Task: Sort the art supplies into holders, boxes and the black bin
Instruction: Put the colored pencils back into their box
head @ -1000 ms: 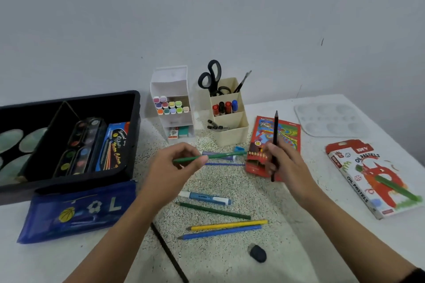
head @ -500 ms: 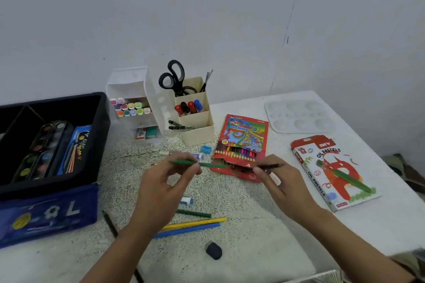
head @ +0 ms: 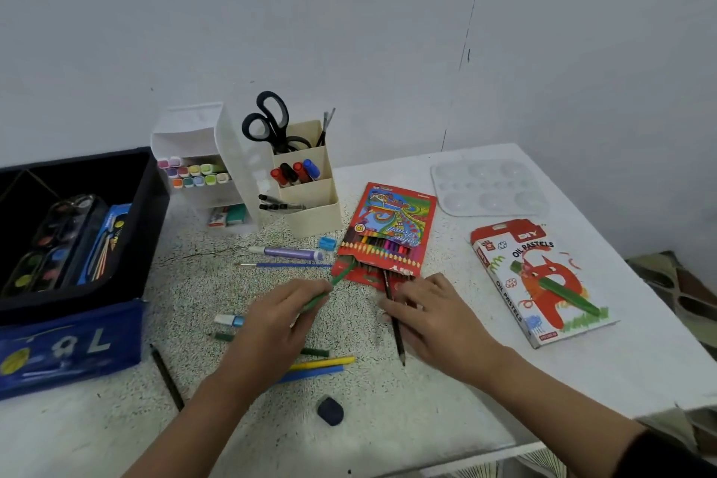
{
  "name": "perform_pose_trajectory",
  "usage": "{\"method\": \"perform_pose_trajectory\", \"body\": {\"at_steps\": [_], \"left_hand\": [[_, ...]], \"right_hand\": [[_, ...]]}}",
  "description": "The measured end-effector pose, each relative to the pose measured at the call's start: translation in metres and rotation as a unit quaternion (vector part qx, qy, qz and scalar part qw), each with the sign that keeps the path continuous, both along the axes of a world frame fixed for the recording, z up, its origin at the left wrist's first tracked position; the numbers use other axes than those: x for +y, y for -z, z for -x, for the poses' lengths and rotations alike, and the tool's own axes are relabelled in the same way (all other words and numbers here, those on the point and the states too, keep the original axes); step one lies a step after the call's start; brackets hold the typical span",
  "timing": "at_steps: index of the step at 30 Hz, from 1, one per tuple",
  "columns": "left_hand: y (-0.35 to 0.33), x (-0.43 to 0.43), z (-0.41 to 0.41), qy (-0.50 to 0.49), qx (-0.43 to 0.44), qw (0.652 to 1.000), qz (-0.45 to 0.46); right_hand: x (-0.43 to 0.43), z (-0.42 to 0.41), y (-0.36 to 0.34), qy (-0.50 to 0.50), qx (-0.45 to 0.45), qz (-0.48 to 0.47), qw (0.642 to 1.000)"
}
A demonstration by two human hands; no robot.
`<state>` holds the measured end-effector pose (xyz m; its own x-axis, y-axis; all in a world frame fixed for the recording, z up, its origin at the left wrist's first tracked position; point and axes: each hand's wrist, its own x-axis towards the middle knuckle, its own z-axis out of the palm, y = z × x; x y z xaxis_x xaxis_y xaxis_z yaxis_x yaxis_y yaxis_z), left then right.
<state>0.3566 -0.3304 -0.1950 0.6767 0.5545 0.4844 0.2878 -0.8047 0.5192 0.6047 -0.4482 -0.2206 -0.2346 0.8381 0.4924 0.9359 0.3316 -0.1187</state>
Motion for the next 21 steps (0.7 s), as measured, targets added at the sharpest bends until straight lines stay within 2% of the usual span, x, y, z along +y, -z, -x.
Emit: {"method": "perform_pose_trajectory", "body": {"at_steps": [4, 7, 14, 18, 21], "left_hand": [[0.005, -0.002, 0.002, -0.013, 0.027, 0.997, -0.066], [0.007, 0.004, 0.008, -0.020, 0.036, 0.997, -0.059], [0.009, 0.014, 0.003, 0.048, 0.067, 0.996, -0.026], [0.011, 0.012, 0.002, 0.067, 0.077, 0.994, -0.036], [0.014, 0.016, 0.005, 0.054, 0.069, 0.996, -0.023]], "right_hand": [[0.003, 0.006, 0.006, 0.001, -0.034, 0.018, 0.999], [0.005, 0.005, 0.005, 0.008, -0.032, 0.015, 0.999], [0.011, 0.004, -0.001, 0.007, -0.036, 0.036, 0.999], [0.014, 0.007, -0.006, 0.033, -0.008, 0.069, 0.997], [0.016, 0.005, -0.006, 0.062, 0.055, 0.127, 0.988]]}}
